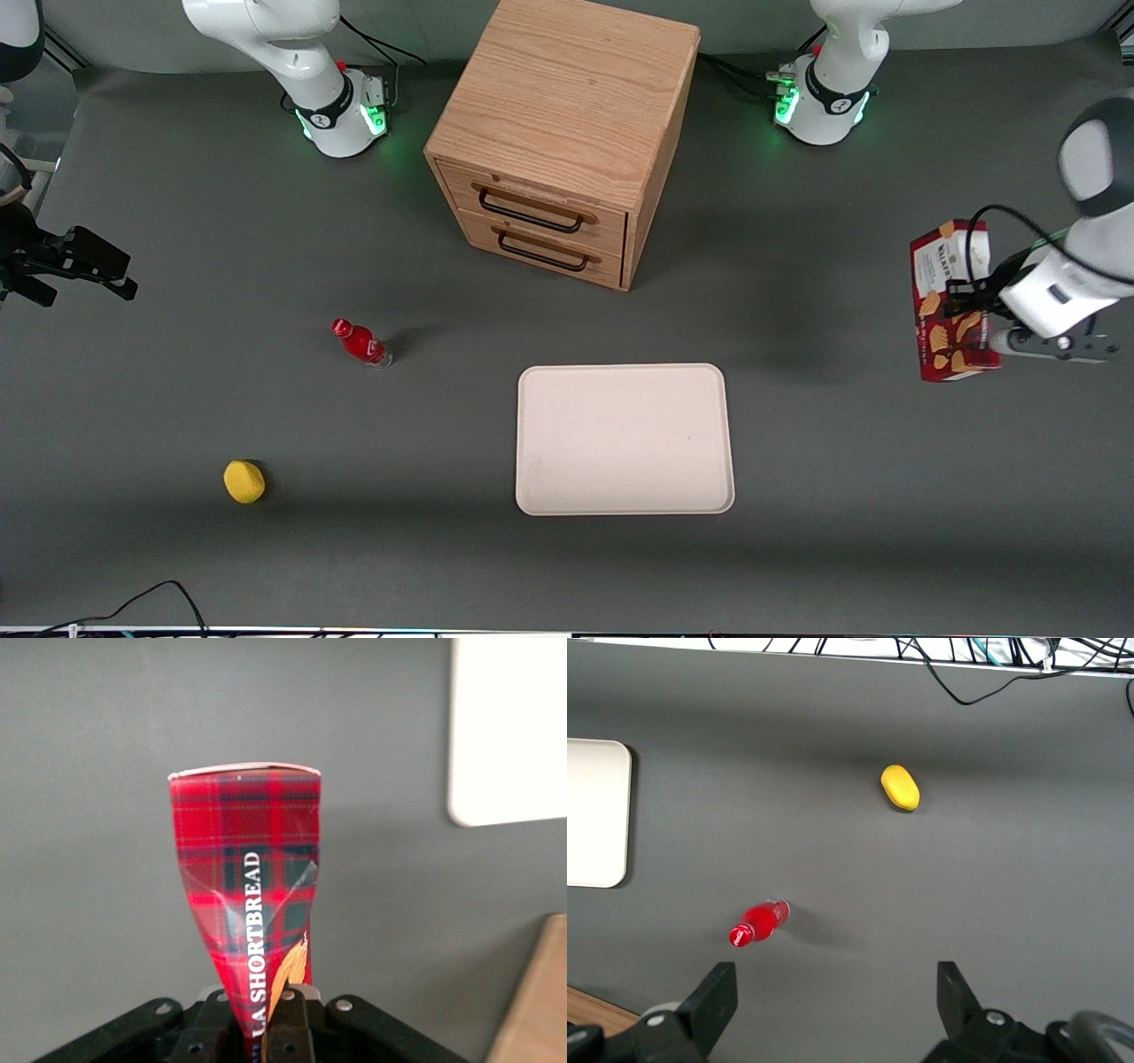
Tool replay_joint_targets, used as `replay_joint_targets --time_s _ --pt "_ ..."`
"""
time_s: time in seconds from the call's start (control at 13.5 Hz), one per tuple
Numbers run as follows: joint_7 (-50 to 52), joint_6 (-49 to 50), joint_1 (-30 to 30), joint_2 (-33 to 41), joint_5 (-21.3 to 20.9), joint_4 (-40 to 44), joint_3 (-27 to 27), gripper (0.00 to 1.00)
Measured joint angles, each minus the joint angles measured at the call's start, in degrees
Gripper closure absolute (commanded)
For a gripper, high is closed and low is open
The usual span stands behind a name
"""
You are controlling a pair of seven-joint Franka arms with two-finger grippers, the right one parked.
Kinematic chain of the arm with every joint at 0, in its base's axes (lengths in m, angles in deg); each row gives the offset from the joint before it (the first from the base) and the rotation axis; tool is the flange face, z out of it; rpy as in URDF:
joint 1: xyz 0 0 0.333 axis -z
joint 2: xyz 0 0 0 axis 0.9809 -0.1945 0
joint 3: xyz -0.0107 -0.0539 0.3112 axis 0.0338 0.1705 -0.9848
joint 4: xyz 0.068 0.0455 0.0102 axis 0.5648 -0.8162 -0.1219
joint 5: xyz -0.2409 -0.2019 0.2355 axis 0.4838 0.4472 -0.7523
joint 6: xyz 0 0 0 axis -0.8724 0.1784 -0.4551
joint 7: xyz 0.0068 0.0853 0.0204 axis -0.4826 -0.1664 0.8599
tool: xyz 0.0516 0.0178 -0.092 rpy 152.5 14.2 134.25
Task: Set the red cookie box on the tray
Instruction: 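Carry the cookie box with the left gripper over the white tray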
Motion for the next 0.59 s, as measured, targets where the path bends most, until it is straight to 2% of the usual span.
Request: replay_joint_targets --time_s 0.15,0.3,0.44,0.59 --pt "10.48 3.02 0.32 -3.49 0.26 7.8 6.7 1.0" --pt "22.22 -1.94 1.28 -10.11 -0.69 10.76 14.33 1.0" --pt "31.76 -15.46 3.23 -19.17 -6.95 11.27 19.26 1.0" --pt "35.25 -26.02 4.37 -28.78 -13.59 11.71 21.21 1.0"
